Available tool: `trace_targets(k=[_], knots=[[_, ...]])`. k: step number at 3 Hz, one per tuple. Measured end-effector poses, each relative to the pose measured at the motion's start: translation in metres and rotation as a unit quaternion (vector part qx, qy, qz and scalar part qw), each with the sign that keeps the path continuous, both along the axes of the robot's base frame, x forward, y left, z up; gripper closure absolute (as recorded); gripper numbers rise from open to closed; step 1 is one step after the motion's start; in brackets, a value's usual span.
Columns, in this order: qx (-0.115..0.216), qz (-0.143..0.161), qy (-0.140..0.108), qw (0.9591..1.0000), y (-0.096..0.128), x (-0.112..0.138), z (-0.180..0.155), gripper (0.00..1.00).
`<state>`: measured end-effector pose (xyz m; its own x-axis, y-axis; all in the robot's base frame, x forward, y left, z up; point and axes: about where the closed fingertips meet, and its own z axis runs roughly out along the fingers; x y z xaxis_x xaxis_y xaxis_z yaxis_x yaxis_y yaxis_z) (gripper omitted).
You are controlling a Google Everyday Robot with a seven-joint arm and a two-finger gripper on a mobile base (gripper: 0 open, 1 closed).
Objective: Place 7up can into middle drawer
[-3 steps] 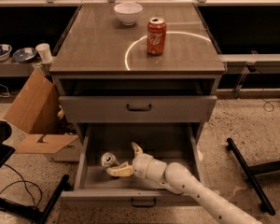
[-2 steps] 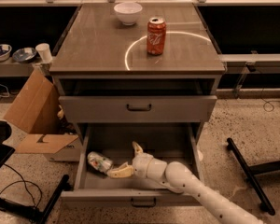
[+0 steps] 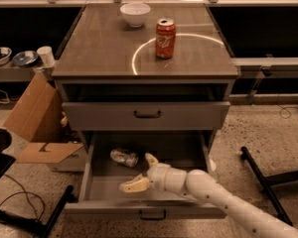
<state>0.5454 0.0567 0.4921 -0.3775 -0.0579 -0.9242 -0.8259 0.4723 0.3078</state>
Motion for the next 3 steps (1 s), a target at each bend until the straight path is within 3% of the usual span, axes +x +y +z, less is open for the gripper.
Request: trace_targets(k=[1, 2, 3], knots=[[-0.037, 0.032, 0.018, 0.9986, -0.025, -0.039, 0.05, 0.0], [-0.083, 0.064, 0.001, 0.9945, -0.053, -0.058, 0.117, 0.0], [-0.105, 0.097, -0.01, 0.9896, -0.07, -0.064, 0.168, 0.0]])
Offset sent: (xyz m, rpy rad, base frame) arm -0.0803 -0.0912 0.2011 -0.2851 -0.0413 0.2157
